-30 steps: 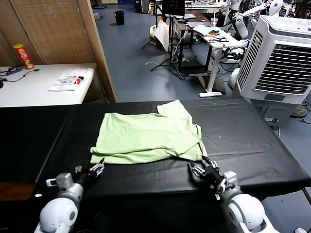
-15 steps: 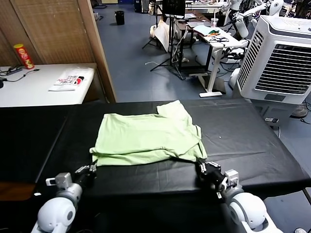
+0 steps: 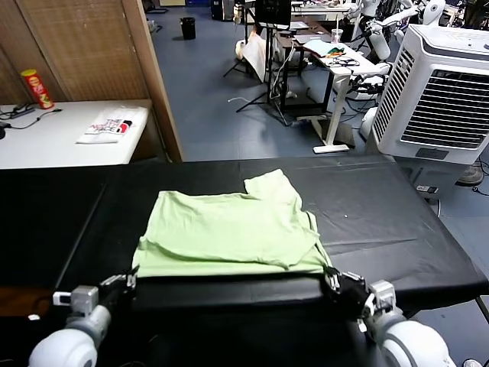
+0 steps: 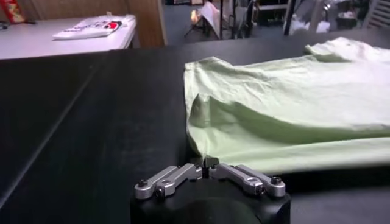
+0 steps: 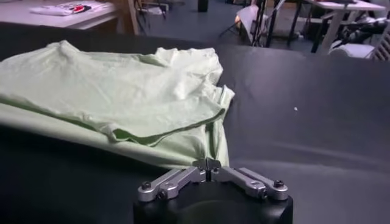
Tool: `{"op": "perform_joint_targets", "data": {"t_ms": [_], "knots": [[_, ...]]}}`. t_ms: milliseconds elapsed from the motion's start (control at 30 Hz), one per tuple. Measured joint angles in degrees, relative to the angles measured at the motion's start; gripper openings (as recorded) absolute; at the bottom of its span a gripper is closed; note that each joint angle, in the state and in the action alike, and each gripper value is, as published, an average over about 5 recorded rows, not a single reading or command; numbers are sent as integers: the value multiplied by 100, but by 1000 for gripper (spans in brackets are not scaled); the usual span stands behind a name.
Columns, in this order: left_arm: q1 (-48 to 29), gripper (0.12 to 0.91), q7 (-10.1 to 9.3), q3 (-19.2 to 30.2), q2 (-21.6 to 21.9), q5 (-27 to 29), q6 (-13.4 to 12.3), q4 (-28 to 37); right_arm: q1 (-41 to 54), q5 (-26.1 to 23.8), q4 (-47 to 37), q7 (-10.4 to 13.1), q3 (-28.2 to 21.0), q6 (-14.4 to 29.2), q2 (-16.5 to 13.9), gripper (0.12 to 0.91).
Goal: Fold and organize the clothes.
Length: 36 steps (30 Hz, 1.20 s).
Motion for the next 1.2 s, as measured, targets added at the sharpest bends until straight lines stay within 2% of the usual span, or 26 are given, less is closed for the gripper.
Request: {"op": "perform_joint_targets", "data": {"t_ms": [67, 133, 233, 300, 400, 500, 600, 700, 833, 1000, 1200], "knots": [[223, 137, -16, -15, -7, 16, -2, -138, -115, -31, 78, -10, 32, -17, 2, 165], [422, 137, -61, -19, -21, 40, 0, -257, -210, -42, 155, -20, 75, -48, 2, 244], [644, 160, -143, -36, -40, 64, 42, -381, -330, -25, 291, -26, 157, -116, 3, 410], [754, 229, -162, -68, -40, 70, 66, -448, -397, 13, 404, -34, 225, -163, 3, 527], [882, 393, -159, -136, -31, 79, 83, -552, -433, 153, 561, -81, 348, -179, -7, 683], [925, 561, -159, -223, -58, 63, 98, -629, -291, 383, 605, -44, 508, -88, -47, 775], [842, 713, -155, -334, -95, -59, 80, -630, 191, 518, 399, 88, 582, 6, -110, 794], [538, 785, -241, -416, -94, -383, 130, -528, 987, 522, -71, 165, 455, 16, -150, 798], [-255, 797, -398, -372, -21, -854, 257, -284, 2187, 508, -865, 240, 19, -5, -128, 798], [-1397, 798, -422, -93, 174, -1158, 299, 195, 3654, 454, -2119, 282, -765, -5, 16, 798], [-2703, 798, -445, 502, 387, -1354, 521, 1244, 5112, 412, -3725, 115, -1608, -35, 369, 798]]}}
